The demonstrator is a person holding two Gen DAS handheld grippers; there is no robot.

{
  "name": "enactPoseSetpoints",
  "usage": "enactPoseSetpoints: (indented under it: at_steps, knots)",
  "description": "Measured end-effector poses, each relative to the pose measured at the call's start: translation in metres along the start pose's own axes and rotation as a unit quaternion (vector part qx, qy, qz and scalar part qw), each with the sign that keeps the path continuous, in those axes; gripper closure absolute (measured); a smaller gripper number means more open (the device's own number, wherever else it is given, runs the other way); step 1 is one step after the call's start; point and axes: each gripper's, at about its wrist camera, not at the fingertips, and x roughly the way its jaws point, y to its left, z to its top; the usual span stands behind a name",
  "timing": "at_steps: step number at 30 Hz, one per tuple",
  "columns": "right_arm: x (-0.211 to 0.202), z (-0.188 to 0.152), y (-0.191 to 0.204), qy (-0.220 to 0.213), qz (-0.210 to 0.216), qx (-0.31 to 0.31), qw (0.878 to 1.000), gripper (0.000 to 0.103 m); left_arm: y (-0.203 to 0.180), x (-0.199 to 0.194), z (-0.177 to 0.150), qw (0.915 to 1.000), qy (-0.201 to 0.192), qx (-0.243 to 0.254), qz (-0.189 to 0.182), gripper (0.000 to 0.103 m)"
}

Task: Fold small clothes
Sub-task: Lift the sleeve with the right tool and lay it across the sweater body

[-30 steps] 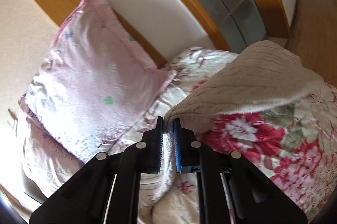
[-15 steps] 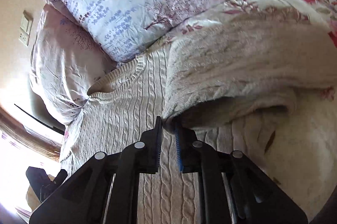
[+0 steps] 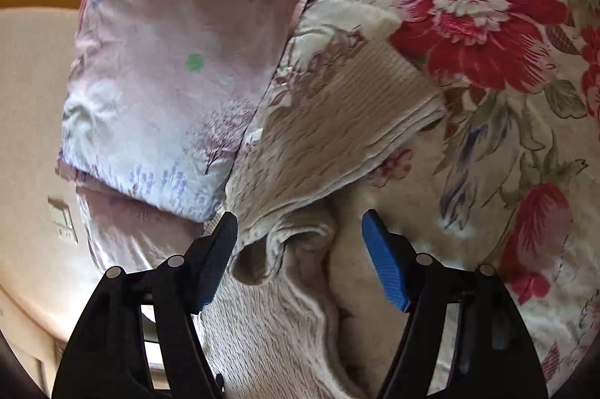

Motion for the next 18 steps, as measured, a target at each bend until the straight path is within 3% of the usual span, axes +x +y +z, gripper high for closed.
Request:
enactPoseSetpoints:
  at_steps: [4, 6, 8, 10, 11, 14, 18]
  knots:
    - [0.003, 0.020, -0.004, -0.037, -0.016, 0.014, 0.999, 0.043, 0.000, -0.001, 0.000, 1.0000, 0.000, 0.000, -0.001, 0.002]
    - [0.007, 0.028, -0.006, -0.052, -0.033, 0.021, 0.998, 0.054, 0.000, -0.001, 0.000, 1.0000, 0.000, 0.000, -0.001, 0.002]
    - [0.014, 0.034, -0.010, -0.059, -0.055, 0.025, 0.996, 0.078, 0.000, -0.001, 0.000, 1.0000, -0.001, -0.001, -0.003, 0.002]
    - [0.021, 0.038, -0.010, -0.054, -0.074, 0.017, 0.996, 0.090, 0.000, -0.001, 0.000, 1.0000, -0.001, -0.002, -0.004, 0.002]
    - [0.022, 0.037, -0.005, -0.057, -0.076, 0.009, 0.995, 0.091, 0.000, -0.001, 0.000, 1.0000, -0.001, -0.002, -0.004, 0.002]
    - [0.019, 0.030, 0.034, -0.067, -0.043, -0.049, 0.996, 0.092, 0.000, -0.001, 0.000, 1.0000, -0.001, -0.001, -0.004, 0.002]
    - [0.026, 0.005, 0.104, -0.045, 0.046, -0.129, 0.990, 0.092, 0.000, -0.001, 0.000, 1.0000, -0.001, -0.001, -0.004, 0.002]
